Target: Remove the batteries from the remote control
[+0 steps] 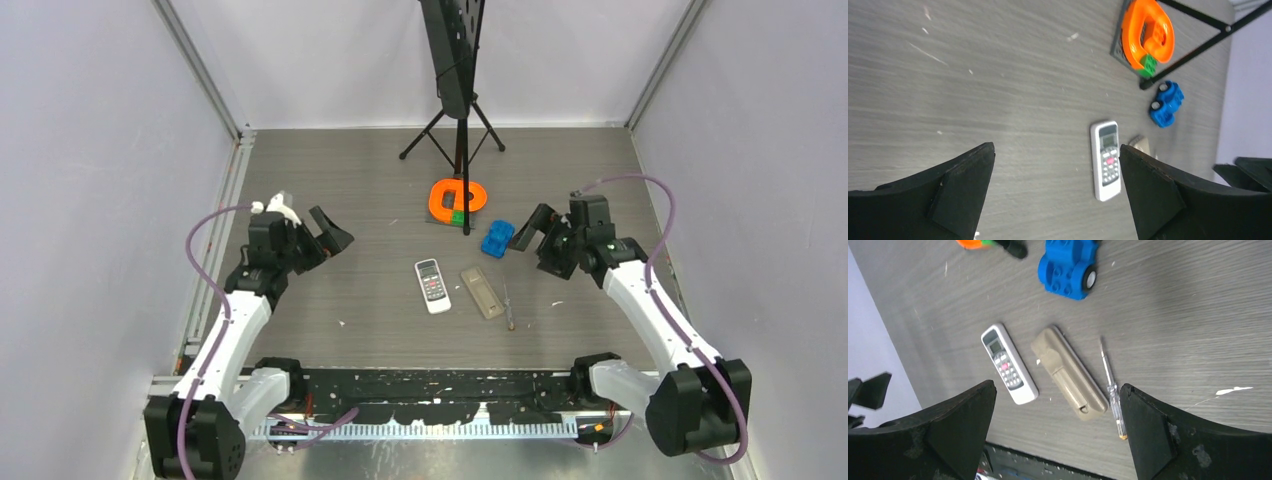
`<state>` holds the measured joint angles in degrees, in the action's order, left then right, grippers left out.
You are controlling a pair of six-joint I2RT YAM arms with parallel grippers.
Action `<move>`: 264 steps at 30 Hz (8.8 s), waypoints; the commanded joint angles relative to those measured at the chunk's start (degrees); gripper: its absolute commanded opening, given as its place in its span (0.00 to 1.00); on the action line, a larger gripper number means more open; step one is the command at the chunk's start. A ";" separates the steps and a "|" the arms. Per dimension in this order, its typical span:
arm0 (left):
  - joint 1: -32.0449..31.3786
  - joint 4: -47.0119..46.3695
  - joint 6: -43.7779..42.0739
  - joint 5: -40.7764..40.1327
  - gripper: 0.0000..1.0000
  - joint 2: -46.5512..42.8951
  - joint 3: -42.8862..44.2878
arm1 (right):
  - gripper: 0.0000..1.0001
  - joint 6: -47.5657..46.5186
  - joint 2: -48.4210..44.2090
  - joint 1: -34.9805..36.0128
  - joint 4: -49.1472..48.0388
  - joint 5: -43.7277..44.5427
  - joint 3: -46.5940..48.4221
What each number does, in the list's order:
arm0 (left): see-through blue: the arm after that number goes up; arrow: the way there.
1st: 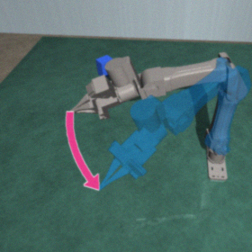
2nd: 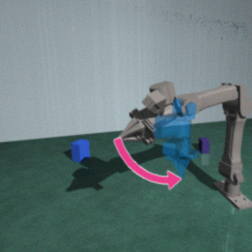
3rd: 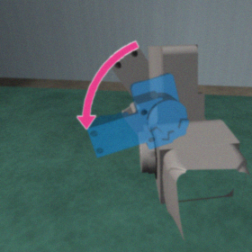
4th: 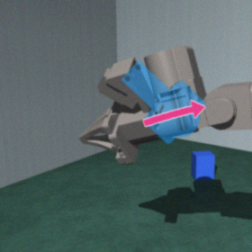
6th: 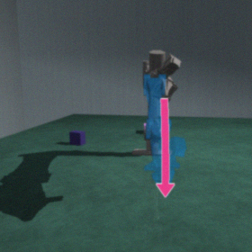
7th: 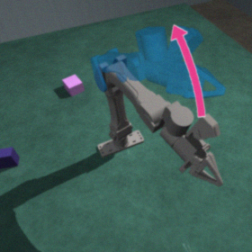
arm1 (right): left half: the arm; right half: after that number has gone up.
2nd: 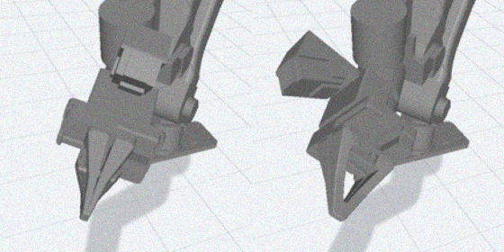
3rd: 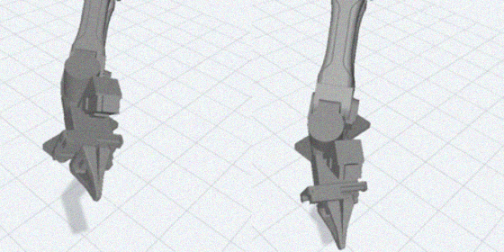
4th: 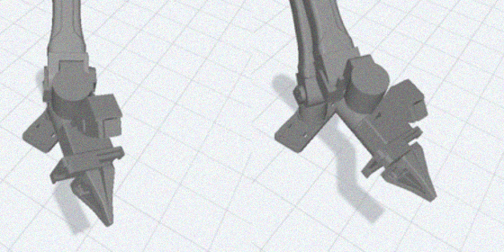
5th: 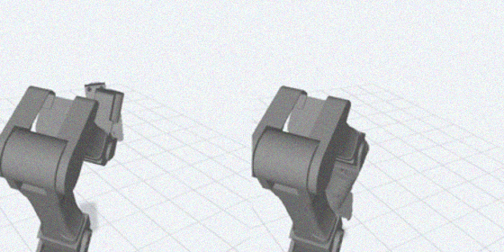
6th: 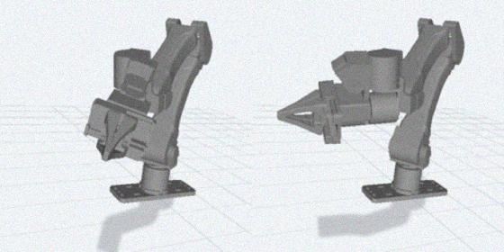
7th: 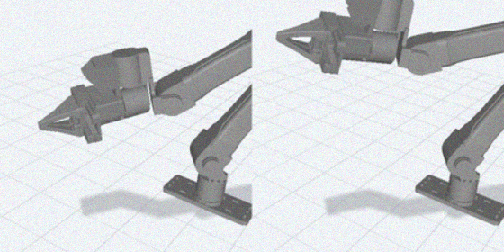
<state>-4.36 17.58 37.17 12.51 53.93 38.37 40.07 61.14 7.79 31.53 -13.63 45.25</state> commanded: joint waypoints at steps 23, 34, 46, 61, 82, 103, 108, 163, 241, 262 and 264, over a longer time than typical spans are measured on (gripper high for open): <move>-14.18 5.44 0.55 1.00 0.96 4.62 -1.98 | 0.70 -3.59 21.64 33.58 -1.12 11.63 9.89; -14.18 9.23 3.03 -5.35 0.95 -3.66 -3.26 | 0.71 -3.04 36.37 42.34 0.60 19.83 22.34; -14.18 11.75 4.85 -10.26 0.95 -9.85 -4.16 | 0.71 -3.37 47.68 44.25 -1.88 13.17 28.73; -14.18 10.30 4.47 -8.55 0.95 -11.46 -4.86 | 0.83 -12.21 28.45 43.45 4.08 38.44 19.20; -51.20 -9.88 6.71 -7.93 0.89 24.17 7.84 | 0.68 -10.35 20.95 34.33 -1.56 29.62 4.54; -48.51 -1.76 14.23 -27.27 0.86 26.61 -0.31 | 0.64 -13.66 28.80 33.50 -5.39 21.47 4.49; -45.39 2.19 12.00 -29.97 0.88 22.69 -1.41 | 0.62 -15.36 29.62 35.98 -6.48 18.73 5.07; -47.14 -24.76 8.64 -3.59 0.87 27.83 -2.98 | 0.58 16.92 -9.81 47.32 -14.43 18.80 -15.46; -46.04 -15.16 4.77 -10.20 0.60 16.89 -8.87 | 0.58 -10.49 26.29 29.64 2.47 12.38 10.74; -49.07 -20.02 19.25 -15.87 0.53 18.34 -11.30 | 0.47 1.74 15.27 30.15 -12.39 -0.51 -2.80; -49.20 -20.21 19.19 -15.56 0.51 18.78 -11.10 | 0.45 1.73 15.88 30.35 -13.51 -1.34 -3.34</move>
<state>-53.15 -0.19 55.11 -1.21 71.94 26.87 41.12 76.05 37.69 21.39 -12.27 42.35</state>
